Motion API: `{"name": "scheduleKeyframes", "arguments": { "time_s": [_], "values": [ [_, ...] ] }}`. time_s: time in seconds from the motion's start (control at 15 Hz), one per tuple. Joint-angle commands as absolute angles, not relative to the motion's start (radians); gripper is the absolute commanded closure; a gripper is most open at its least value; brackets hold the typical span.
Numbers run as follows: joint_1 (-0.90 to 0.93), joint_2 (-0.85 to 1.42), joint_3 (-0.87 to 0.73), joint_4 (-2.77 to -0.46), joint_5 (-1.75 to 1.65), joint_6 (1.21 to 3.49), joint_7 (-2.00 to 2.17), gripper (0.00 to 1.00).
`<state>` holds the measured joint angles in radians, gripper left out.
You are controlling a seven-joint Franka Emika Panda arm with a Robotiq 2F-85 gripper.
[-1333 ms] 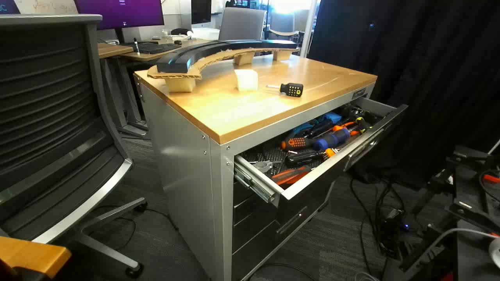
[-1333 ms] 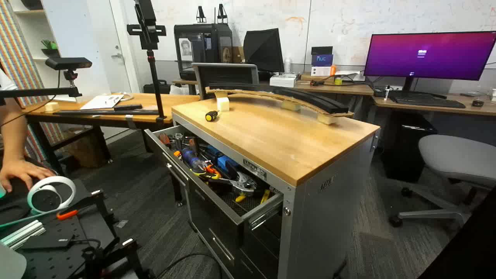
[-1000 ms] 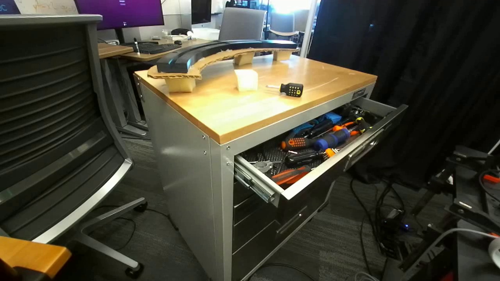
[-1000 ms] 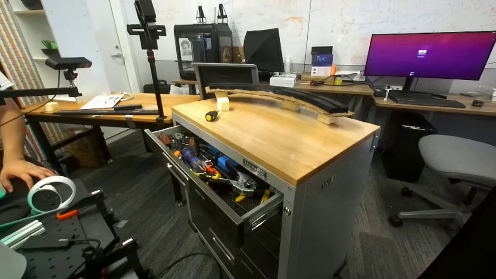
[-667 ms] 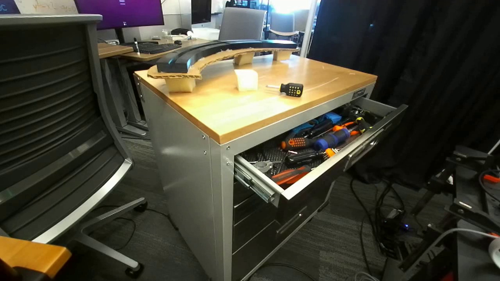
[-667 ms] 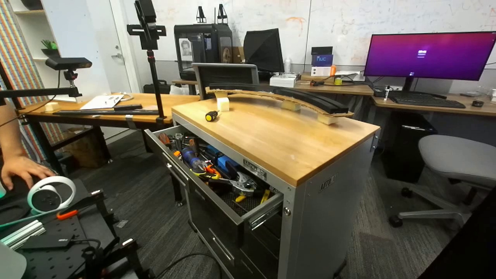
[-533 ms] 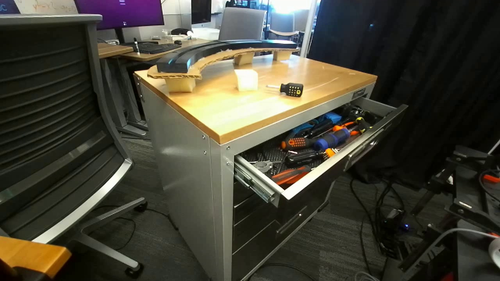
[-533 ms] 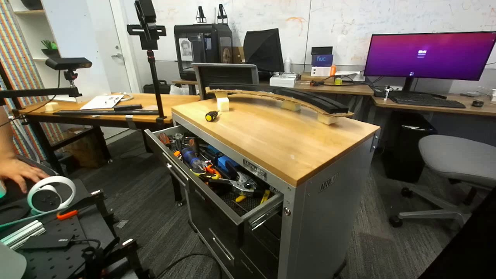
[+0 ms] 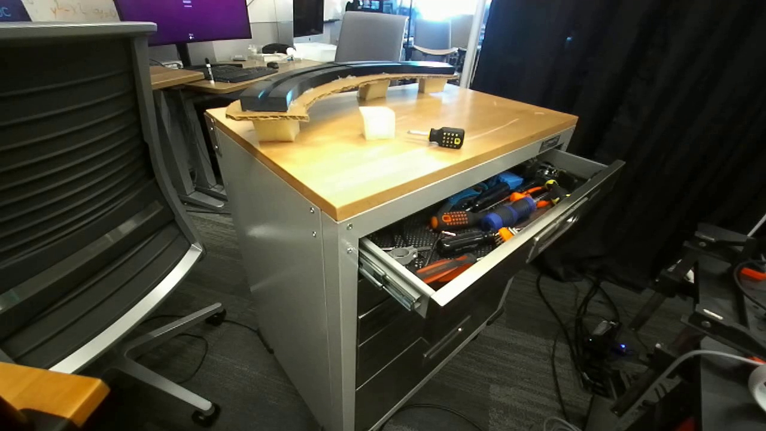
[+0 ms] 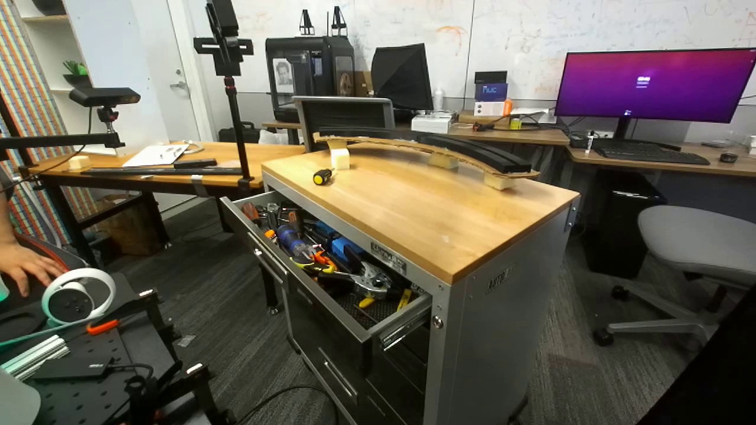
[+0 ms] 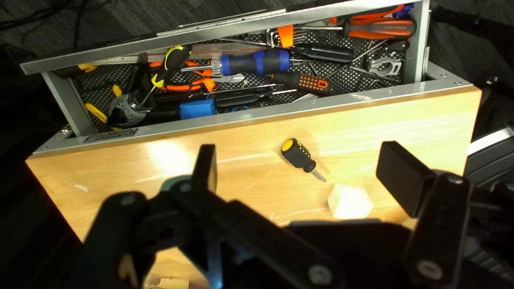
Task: Put the screwdriver in the drawer and close it
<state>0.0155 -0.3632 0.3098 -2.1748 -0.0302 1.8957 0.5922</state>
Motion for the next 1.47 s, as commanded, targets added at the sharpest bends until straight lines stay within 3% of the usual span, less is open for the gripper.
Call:
{"name": "scheduleKeyframes", "arguments": {
  "time_s": [0.0,0.33,0.8,1.4],
  "values": [
    [0.018,-0.254,0.279,-2.153,-0.049,1.988,0.62,0.0],
    [0.029,-0.003,0.211,-2.105,-0.035,2.169,0.605,0.0],
    [0.081,0.276,0.136,-1.977,0.026,2.258,0.555,0.0],
    [0.172,0.429,0.068,-1.841,-0.011,2.298,0.553,0.0]
  ]
}}
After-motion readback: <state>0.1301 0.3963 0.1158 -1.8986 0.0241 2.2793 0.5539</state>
